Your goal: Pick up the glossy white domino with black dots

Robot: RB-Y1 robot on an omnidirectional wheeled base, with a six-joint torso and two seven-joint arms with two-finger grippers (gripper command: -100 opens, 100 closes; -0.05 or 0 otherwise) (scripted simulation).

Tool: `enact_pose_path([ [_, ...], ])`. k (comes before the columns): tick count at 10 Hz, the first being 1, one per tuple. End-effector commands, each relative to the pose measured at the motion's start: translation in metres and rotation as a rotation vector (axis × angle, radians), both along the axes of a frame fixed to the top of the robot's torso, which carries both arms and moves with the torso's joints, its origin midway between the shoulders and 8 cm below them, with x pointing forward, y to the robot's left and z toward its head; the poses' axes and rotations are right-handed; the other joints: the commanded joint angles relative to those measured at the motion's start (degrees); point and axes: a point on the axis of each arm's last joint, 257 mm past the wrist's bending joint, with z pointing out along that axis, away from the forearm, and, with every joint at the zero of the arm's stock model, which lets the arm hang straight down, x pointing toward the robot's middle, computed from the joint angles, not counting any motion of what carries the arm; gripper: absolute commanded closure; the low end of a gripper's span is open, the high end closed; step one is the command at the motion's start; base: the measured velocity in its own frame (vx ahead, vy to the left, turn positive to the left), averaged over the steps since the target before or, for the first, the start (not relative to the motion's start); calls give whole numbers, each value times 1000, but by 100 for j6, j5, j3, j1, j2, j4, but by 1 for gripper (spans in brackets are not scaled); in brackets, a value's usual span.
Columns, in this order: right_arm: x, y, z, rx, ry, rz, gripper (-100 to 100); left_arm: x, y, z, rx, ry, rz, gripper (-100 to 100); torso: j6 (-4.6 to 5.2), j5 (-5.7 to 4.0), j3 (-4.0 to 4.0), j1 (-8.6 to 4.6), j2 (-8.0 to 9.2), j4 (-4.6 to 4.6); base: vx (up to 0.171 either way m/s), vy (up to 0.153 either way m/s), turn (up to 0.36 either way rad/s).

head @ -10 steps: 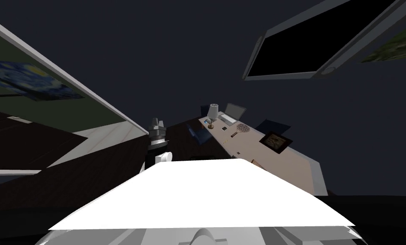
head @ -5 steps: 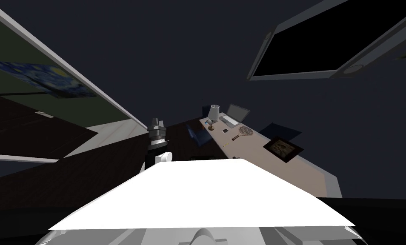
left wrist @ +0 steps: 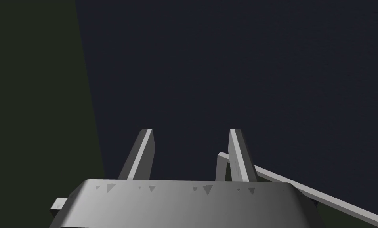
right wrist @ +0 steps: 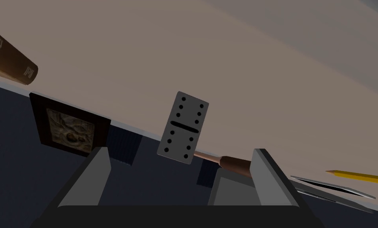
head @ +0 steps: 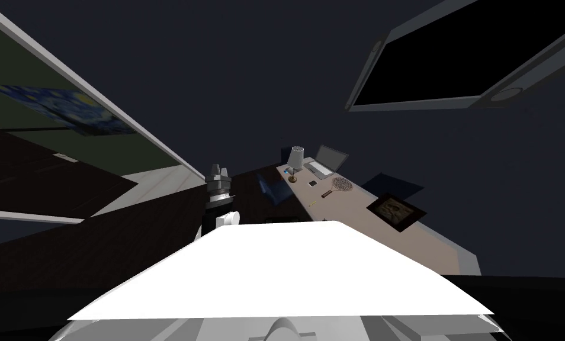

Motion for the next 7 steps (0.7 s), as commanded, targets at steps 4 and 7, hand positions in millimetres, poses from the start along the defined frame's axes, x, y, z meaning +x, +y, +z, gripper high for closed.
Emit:
enact_pose_path([
  [4,-14,28,-6,-1,-5,-10,-100,0,0,0,0,0,0,0,0,-2,-3,-9,-5,-1,50,-120,19],
  [7,-13,26,-5,-2,-5,-10,100,0,0,0,0,0,0,0,0,8,7,38,12,2,3,-9,1],
])
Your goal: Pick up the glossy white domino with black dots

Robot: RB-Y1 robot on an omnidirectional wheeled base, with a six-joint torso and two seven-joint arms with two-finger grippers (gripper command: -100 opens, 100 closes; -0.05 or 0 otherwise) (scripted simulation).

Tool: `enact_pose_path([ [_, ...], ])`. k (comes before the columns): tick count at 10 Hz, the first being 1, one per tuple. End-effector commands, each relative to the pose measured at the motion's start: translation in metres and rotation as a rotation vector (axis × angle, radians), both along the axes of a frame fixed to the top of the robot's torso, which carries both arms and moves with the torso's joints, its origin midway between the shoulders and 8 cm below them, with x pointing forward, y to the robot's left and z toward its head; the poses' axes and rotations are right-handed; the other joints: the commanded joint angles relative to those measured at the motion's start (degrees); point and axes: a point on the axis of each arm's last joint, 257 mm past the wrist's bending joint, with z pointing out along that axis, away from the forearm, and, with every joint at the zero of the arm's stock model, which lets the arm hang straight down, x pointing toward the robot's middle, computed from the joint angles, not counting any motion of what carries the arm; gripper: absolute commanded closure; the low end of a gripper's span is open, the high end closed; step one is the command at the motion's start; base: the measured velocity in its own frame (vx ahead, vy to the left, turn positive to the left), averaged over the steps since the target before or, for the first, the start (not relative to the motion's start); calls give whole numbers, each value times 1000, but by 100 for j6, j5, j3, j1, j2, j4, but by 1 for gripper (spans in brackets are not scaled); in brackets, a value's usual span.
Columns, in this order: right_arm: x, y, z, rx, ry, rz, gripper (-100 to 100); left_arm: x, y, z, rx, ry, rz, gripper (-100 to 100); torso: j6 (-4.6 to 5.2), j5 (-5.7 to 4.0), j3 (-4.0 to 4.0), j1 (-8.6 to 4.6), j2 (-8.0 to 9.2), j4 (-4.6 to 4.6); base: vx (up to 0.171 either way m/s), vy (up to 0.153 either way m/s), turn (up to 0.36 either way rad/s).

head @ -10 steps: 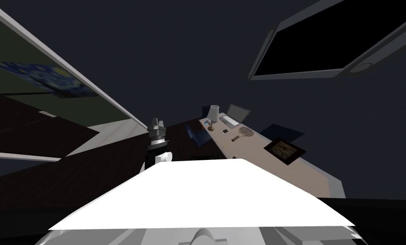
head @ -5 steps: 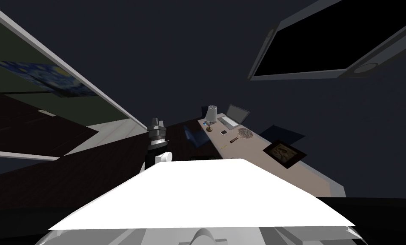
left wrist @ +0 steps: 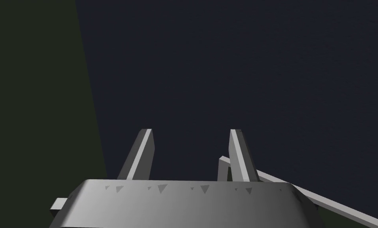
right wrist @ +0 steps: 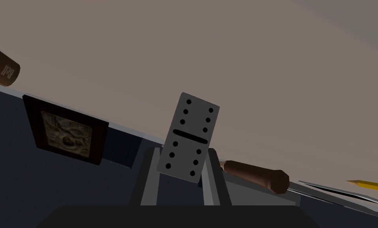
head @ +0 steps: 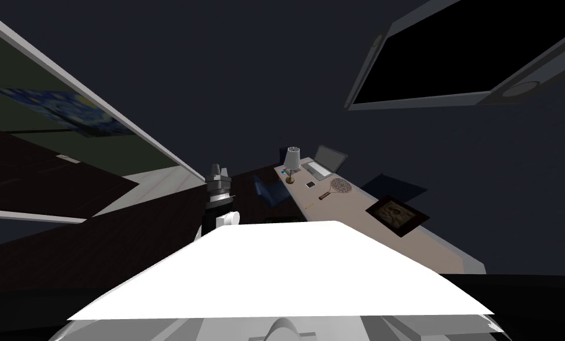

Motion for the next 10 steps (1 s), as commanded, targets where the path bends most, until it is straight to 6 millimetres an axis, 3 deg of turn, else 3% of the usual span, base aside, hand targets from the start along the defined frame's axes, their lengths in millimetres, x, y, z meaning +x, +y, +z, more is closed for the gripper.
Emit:
enact_pose_path([
  [1,0,0,0,0,0,0,100,0,0,0,0,0,0,0,0,0,0,0,0,0,0,0,0],
  [3,0,0,0,0,0,0,100,0,0,0,0,0,0,0,0,-2,-1,-2,-2,-1,0,0,0],
  [4,0,0,0,0,0,0,0,0,0,0,0,0,0,0,1,-2,-1,-2,-2,-1,0,0,0],
  [5,6,-14,2,1,4,3,100,0,0,0,0,0,0,0,0,-2,-1,-3,-2,-1,-49,105,-20],
  [10,19,-39,9,1,3,11,100,0,0,0,0,0,0,0,4,-14,-2,2,3,-6,-40,103,-21],
])
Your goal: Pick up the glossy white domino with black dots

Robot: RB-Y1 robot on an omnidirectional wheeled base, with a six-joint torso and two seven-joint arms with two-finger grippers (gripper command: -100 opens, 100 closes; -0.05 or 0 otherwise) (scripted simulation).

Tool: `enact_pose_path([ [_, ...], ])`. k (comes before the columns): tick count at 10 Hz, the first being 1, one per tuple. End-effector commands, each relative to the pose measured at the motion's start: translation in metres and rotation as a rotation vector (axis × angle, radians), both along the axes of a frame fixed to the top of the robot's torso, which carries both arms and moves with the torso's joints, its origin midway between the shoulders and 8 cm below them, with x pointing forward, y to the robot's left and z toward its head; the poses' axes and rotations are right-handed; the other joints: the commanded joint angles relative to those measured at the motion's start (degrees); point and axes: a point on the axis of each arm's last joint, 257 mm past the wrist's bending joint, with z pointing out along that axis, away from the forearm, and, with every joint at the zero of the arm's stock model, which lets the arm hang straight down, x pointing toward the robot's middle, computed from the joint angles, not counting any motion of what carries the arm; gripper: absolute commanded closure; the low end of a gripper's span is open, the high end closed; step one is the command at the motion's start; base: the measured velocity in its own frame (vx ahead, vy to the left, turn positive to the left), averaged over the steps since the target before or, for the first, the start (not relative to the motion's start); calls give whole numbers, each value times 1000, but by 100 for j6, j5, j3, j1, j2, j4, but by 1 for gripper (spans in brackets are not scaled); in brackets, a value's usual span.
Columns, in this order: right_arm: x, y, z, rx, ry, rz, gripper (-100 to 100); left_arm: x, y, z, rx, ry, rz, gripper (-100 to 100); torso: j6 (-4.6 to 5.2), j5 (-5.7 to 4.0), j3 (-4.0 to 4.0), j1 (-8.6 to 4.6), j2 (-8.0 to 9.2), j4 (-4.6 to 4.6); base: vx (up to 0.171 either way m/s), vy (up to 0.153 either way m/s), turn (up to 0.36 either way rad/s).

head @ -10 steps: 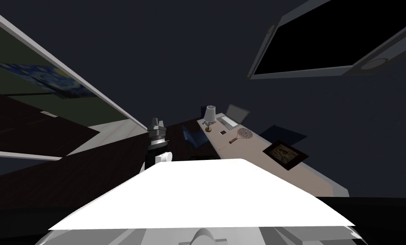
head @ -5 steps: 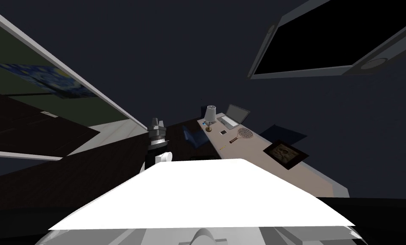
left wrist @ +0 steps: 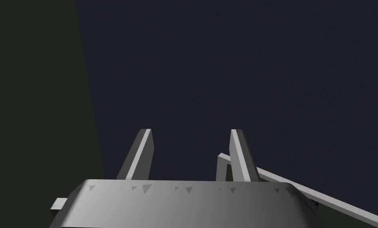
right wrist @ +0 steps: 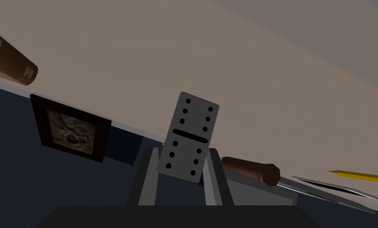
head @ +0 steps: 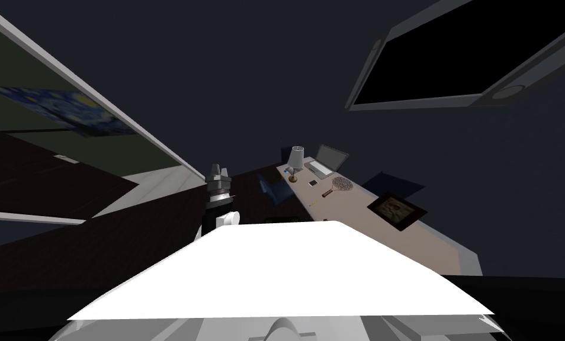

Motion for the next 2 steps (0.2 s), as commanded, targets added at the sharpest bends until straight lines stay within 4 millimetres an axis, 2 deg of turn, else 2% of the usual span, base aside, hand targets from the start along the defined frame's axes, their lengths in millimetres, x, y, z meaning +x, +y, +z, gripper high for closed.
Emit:
enact_pose_path([
  [1,0,0,0,0,0,0,100,0,0,0,0,0,0,0,0,0,0,0,0,0,-17,29,-6],
  [2,1,0,0,0,1,2,0,0,0,0,0,0,0,0,0,-3,-2,-12,-4,-1,-3,6,-1],
])
